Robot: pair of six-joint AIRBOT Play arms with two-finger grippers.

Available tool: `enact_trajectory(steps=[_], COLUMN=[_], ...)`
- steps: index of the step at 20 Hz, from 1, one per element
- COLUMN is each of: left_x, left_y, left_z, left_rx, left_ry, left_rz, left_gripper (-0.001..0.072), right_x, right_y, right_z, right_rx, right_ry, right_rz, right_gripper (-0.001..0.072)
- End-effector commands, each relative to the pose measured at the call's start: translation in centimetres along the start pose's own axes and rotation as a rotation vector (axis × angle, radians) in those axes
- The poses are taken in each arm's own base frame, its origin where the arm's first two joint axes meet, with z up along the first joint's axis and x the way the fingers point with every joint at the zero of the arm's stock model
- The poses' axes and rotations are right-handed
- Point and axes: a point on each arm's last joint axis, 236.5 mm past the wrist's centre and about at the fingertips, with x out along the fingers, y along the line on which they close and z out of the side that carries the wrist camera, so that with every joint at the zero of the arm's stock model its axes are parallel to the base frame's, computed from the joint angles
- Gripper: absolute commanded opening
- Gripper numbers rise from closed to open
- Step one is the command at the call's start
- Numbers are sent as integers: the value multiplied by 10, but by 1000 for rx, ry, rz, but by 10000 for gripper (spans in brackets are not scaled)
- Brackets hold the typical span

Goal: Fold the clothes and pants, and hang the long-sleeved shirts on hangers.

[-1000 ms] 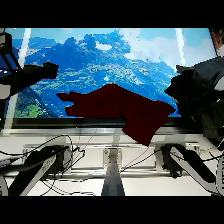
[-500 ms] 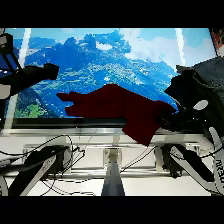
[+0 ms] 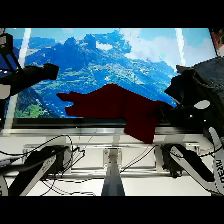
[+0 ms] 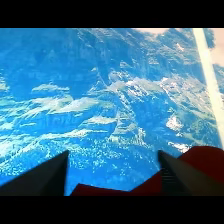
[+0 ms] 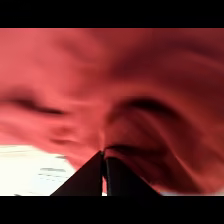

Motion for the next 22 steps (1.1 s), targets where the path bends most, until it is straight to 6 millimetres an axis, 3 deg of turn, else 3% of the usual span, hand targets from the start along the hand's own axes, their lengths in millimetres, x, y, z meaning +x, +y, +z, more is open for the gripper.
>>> enact_trajectory(steps=[1,3,5,7,8,11,14,15,17,20,22], left_x=[0,0,-3,-8,-11,-15,-6,1,19,50,60], left_y=[1,3,16,41,53,84,98,97,85,65,53], left_z=[0,1,3,6,5,-27,-82,-99,-127,-159,-180], left_rx=[0,-4,-51,-148,-187,-276,-341,-346,-354,-357,-298], left_ry=[-2,-5,-13,-29,-27,95,323,400,519,636,713], left_rz=[2,7,34,85,110,160,166,148,70,-60,-162], left_gripper=[321,322,322,322,322,323,334,412,484,483,482], right_x=[-22,-48,-91,-145,-169,-218,-223,-220,-214,-213,-213], right_y=[86,138,191,224,229,218,179,169,161,161,161], right_z=[25,42,63,88,98,114,111,109,106,106,106], right_rx=[-224,-383,-542,-689,-746,-811,-830,-823,-815,-814,-814], right_ry=[-111,-204,-356,-538,-609,-730,-659,-622,-580,-575,-575], right_rz=[218,242,250,177,106,-112,-306,-338,-353,-354,-353], right_gripper=[9,9,9,10,9,10,10,10,10,10,10])
